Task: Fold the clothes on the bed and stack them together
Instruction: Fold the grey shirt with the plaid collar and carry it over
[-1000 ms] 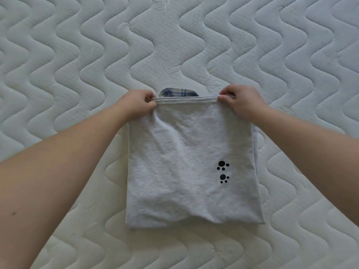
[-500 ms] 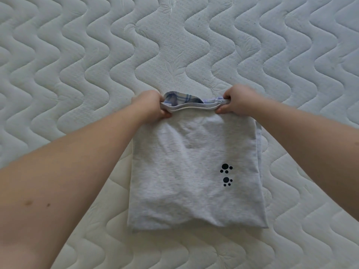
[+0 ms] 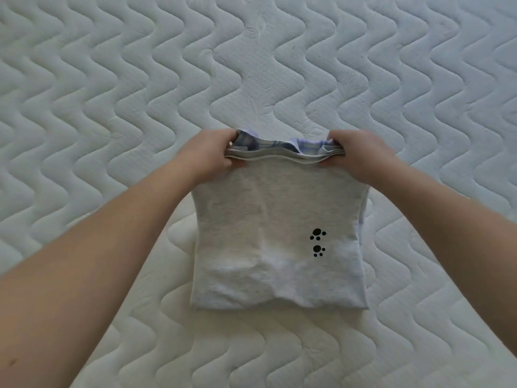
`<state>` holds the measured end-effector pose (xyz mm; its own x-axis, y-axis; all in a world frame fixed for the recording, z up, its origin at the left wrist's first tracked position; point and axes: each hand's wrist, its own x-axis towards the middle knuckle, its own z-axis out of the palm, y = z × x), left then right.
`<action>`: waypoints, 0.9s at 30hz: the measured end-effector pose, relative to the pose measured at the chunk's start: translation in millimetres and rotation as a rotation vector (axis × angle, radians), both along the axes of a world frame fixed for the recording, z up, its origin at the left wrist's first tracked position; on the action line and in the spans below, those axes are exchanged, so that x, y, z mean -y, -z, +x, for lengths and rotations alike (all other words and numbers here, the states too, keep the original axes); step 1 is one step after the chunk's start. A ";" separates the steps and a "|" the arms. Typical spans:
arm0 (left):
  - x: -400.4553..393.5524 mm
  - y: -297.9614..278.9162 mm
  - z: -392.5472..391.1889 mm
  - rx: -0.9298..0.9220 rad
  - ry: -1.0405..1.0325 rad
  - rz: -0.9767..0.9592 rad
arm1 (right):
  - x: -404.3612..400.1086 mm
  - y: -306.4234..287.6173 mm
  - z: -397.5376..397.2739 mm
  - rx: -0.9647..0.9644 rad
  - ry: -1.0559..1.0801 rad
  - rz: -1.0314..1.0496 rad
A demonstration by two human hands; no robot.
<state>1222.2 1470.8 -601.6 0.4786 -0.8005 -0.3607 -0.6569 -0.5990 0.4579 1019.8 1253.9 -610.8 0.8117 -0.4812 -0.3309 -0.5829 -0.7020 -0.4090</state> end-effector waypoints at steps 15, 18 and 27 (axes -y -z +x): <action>-4.3 -199.6 4.2 0.526 0.108 -0.471 | -5.0 -190.6 -23.3 0.501 -0.052 -0.424; -17.7 -167.3 -11.8 0.601 0.083 -0.461 | -22.0 -161.9 -39.3 0.593 -0.053 -0.499; -100.1 4.7 -109.2 0.294 -0.011 -0.068 | -110.1 0.8 -122.9 0.448 0.042 -0.298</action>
<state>1113.0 1570.9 -606.3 0.5636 -0.8121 -0.1514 -0.7607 -0.5816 0.2882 896.9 1364.1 -611.6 0.8202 -0.5364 0.1991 -0.4269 -0.8054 -0.4111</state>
